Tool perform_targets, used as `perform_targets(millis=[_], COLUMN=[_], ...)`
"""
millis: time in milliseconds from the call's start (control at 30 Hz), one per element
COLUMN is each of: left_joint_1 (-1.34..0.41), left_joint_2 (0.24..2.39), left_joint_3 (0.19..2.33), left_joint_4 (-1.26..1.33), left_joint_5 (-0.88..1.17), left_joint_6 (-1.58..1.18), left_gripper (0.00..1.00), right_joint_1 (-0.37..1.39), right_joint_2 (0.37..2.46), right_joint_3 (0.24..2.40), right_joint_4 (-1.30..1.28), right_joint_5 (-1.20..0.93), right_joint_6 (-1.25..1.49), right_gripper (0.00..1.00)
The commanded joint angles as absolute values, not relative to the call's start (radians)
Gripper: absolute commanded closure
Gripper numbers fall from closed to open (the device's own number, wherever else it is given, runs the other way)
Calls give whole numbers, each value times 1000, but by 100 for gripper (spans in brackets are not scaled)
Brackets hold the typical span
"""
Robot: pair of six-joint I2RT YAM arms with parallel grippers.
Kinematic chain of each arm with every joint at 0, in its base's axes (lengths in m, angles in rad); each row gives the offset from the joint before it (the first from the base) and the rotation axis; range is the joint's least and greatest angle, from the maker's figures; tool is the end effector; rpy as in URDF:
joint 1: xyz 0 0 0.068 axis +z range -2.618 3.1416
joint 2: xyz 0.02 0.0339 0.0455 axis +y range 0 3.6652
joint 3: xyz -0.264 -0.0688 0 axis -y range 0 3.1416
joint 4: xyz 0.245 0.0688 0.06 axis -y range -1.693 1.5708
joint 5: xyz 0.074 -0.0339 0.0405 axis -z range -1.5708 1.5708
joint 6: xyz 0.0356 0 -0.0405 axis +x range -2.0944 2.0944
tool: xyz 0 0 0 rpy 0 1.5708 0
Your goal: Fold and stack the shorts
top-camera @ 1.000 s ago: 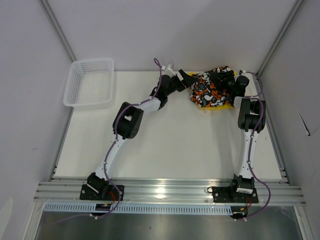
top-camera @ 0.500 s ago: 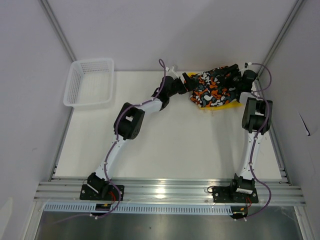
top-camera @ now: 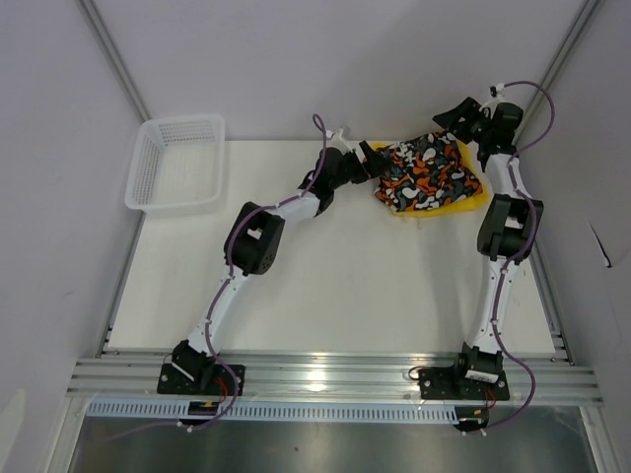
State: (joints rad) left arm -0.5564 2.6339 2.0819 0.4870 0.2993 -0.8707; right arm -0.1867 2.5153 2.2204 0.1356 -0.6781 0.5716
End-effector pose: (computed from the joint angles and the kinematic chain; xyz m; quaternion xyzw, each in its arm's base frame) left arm 0.5027 -0.3250 0.1574 -0.0122 0.7286 -0.5248 0.4400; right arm 0.5802 -0.0869 0.2383 0.0653 0.7467 0.3655 0.5520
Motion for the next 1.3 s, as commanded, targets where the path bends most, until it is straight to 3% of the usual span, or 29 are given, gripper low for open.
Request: perform_targets(millis=[0, 267, 433, 667, 800, 900, 1000, 1033, 1267], left_joint_1=[-560, -560, -560, -560, -560, -560, -560, -560, -560], left_joint_2=[2553, 2556, 2556, 2557, 2559, 2557, 2560, 2560, 2559], left_joint_3=[2131, 2129, 2131, 2128, 2128, 2128, 2129, 2131, 2129], left_joint_4=[506, 506, 506, 508, 509, 509, 511, 511, 512], left_joint_5=[290, 288, 290, 290, 291, 291, 293, 293, 293], left_joint_6=[-844, -847, -848, -850, -850, -851, -850, -850, -850], left_gripper=[1, 1, 1, 1, 1, 1, 1, 1, 1], right_joint_1=[-175, -149, -143, -117, -109, -107, -107, -107, -123], right_joint_2=[2594, 2614, 2623, 2632, 2641, 2649, 2654, 2652, 2640], right_joint_3=[2353, 2362, 2364, 2376, 2393, 2404, 2410, 2410, 2404], right_joint_4=[-69, -130, -150, -199, -207, -181, -149, -138, -28], right_joint_5=[-647, -581, -569, -486, -448, -442, -434, -434, -443], right_joint_6=[427, 313, 279, 219, 213, 239, 262, 270, 357], right_gripper=[28, 24, 36, 41, 57, 80, 92, 100, 100])
